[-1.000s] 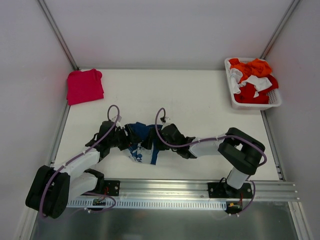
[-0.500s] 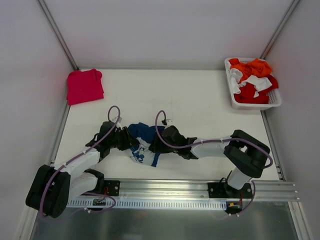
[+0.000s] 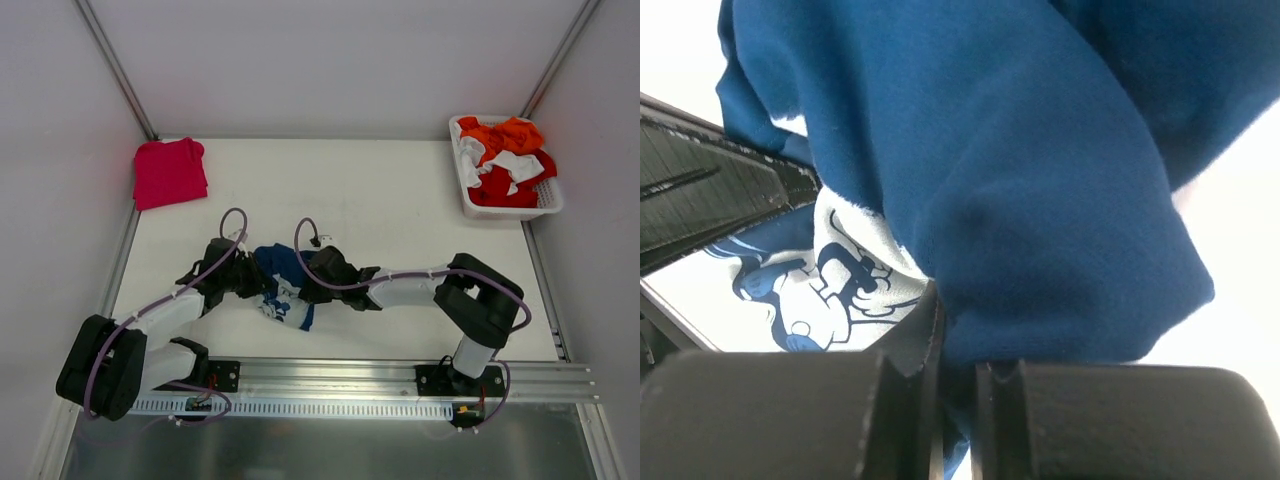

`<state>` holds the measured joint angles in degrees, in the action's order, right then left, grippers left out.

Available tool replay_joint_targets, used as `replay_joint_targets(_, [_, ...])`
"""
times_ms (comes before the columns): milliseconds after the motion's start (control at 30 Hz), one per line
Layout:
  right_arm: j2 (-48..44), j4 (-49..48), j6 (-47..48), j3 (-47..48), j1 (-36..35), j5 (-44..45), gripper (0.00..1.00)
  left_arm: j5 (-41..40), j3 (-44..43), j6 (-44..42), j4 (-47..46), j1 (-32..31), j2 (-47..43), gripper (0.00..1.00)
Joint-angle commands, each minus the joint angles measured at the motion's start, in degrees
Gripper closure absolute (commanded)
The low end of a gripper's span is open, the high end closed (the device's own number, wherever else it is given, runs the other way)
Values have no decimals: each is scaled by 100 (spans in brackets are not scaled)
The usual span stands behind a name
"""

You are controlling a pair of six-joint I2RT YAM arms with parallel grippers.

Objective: Fold and stack the t-shirts
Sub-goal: Put the neatly folded tshirt into the corner of the board with both arms

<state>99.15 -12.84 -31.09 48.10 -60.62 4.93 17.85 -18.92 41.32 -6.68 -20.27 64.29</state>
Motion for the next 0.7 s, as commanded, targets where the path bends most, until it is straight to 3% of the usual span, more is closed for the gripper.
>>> replay_joint_targets(0, [245, 552, 305, 383, -55, -62, 99, -141, -489, -299, 122, -91, 145, 100])
replay_joint_targets(267, [306, 2285, 1658, 2351, 225, 167, 99, -1063, -2070, -870, 1280, -100, 162, 100])
replay_joint_targets(467, [1166, 2857, 2142, 4317, 788, -747, 99, -1055, -3090, -1029, 1582, 339, 944, 100])
replay_joint_targets(667, [2528, 3322, 2327, 6198, 1193, -1572, 100, -1204, -3241, -1152, 1564, 673, 1752, 100])
